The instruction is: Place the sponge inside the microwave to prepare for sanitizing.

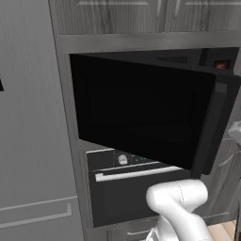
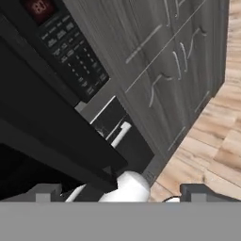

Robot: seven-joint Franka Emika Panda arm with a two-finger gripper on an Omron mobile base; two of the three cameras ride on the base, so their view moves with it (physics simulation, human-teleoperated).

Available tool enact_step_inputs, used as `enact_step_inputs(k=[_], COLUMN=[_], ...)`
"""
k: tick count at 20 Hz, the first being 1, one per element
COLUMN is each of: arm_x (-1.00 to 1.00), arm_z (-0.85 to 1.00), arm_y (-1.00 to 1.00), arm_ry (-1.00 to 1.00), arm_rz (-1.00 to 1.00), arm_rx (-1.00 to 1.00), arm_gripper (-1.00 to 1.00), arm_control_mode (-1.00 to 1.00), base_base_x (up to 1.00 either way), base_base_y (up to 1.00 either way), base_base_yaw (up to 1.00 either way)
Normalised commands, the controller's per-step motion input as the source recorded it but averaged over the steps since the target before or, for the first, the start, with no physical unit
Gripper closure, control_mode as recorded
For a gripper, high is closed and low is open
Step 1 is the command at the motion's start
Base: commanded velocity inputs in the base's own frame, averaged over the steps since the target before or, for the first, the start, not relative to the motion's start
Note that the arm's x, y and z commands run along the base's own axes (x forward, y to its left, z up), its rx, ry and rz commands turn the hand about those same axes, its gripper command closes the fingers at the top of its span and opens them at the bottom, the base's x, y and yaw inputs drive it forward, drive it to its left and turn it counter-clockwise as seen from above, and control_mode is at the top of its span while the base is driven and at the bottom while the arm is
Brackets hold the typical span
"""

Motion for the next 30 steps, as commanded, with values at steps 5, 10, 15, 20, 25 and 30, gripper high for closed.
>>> enact_step_inputs(k=[5,10,15,20,25,30], arm_x=[-0.12,0.07,0.62,0.6,0.4,0.21], arm_z=[0.07,0.0,-0.06,-0.2,-0.21,-0.19], arm_y=[-0.66,-0.69,-0.42,0.0,-0.03,0.11], arm_ry=[-0.06,-0.13,-0.05,-0.05,0.0,0.0], arm_rz=[0.19,0.06,0.2,0.13,0.12,0.06], arm_rx=[0.43,0.47,0.34,0.06,0.13,0.05], arm_gripper=[-1.0,-1.0,-1.0,-1.0,-1.0,-1.0], arm_control_mode=[-1.0,-1.0,-1.0,-1.0,-1.0,-1.0], base_base_x=[0.0,0.0,0.0,0.0,0.0,0.0], base_base_y=[0.0,0.0,0.0,0.0,0.0,0.0], base_base_yaw=[0.0,0.0,0.0,0.0,0.0,0.0])
